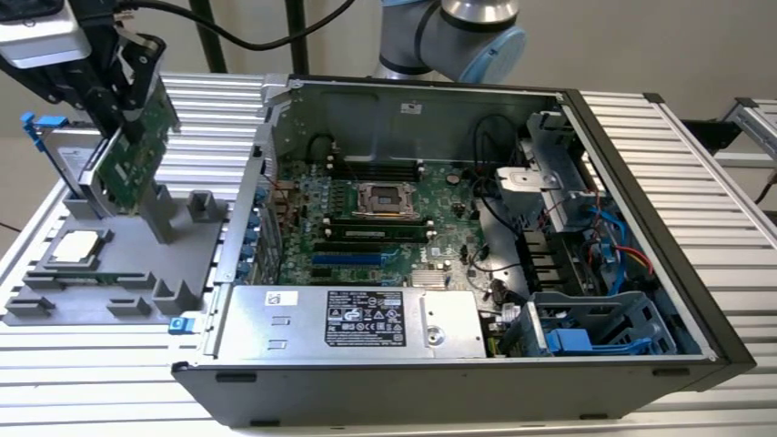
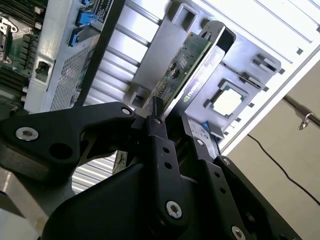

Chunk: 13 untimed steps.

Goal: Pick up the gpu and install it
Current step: 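Pick up the gpu and move the gpu toward the slot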

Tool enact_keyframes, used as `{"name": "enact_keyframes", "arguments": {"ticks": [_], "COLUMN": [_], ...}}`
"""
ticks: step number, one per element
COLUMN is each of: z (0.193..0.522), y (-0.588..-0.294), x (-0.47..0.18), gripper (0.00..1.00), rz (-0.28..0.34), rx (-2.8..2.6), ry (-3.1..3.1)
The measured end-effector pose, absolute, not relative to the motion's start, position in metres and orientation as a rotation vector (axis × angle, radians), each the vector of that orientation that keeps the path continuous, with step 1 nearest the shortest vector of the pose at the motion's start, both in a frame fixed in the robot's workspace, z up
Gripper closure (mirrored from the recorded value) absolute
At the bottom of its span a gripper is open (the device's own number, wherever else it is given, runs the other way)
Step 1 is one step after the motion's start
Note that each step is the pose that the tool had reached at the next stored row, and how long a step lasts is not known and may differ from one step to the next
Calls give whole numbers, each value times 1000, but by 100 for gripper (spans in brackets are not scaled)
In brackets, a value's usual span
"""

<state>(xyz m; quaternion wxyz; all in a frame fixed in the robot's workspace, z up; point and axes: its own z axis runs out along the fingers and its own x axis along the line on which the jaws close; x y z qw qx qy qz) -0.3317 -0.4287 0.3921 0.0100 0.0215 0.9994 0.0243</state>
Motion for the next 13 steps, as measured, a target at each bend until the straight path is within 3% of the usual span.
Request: {"name": "enact_keyframes", "arguments": {"ticks": [13], "z": [398], "y": [-429], "x": [-332], "gripper": [100], "rz": [76], "rx": [67], "ry": [3120]}}
